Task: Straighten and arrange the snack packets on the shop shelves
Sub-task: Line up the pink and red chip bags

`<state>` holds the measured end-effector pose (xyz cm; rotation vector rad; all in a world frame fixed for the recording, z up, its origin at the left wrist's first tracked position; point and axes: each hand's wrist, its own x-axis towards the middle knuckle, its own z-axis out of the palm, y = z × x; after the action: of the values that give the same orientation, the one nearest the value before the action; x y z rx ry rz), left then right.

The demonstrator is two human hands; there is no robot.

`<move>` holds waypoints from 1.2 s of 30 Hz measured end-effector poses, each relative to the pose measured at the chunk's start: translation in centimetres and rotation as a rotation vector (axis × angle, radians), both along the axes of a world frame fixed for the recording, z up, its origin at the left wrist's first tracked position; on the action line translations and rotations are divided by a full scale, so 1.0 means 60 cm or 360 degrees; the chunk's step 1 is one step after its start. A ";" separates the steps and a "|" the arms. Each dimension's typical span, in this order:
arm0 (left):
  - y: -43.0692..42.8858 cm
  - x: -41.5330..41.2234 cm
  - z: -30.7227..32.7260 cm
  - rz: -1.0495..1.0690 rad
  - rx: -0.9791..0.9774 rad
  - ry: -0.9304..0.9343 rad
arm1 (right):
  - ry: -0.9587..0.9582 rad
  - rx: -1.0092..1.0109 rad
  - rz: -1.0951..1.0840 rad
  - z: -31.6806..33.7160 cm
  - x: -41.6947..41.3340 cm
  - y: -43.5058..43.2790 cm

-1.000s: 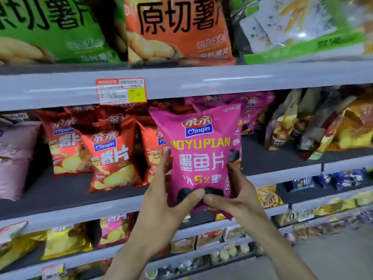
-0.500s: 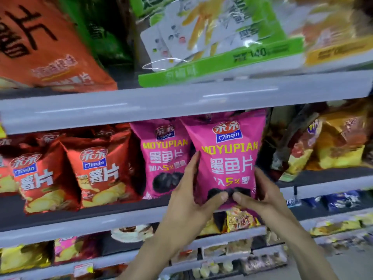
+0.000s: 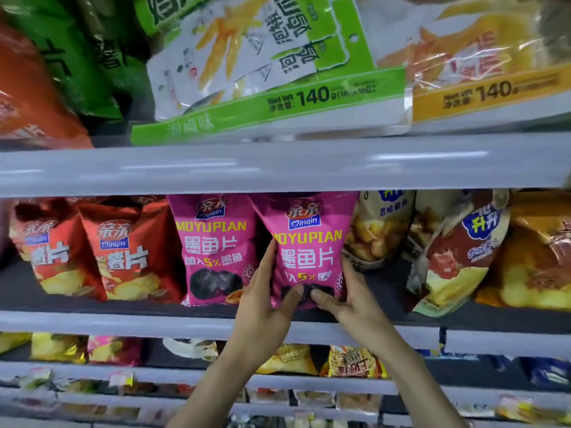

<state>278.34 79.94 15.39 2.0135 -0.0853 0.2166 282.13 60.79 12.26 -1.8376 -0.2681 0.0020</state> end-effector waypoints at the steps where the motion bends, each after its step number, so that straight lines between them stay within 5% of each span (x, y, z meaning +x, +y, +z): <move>1: -0.001 -0.002 -0.003 0.0033 0.0020 0.0024 | 0.0011 -0.0041 0.0033 -0.001 0.004 0.000; 12: 0.016 -0.020 0.012 0.0107 0.0167 0.0129 | -0.0060 -0.0501 -0.0138 0.017 -0.016 0.006; 26: 0.053 -0.096 0.019 -0.0248 0.0937 0.0129 | -0.0074 -0.1567 -0.0596 0.070 -0.197 -0.008; 36: -0.091 -0.157 0.017 -0.0556 0.1125 0.0028 | -0.0008 -0.1621 -0.1052 0.060 -0.331 -0.108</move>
<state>268.93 74.46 16.41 2.6507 -0.5638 -0.0720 262.29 54.31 15.84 -2.8562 0.4407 -0.3867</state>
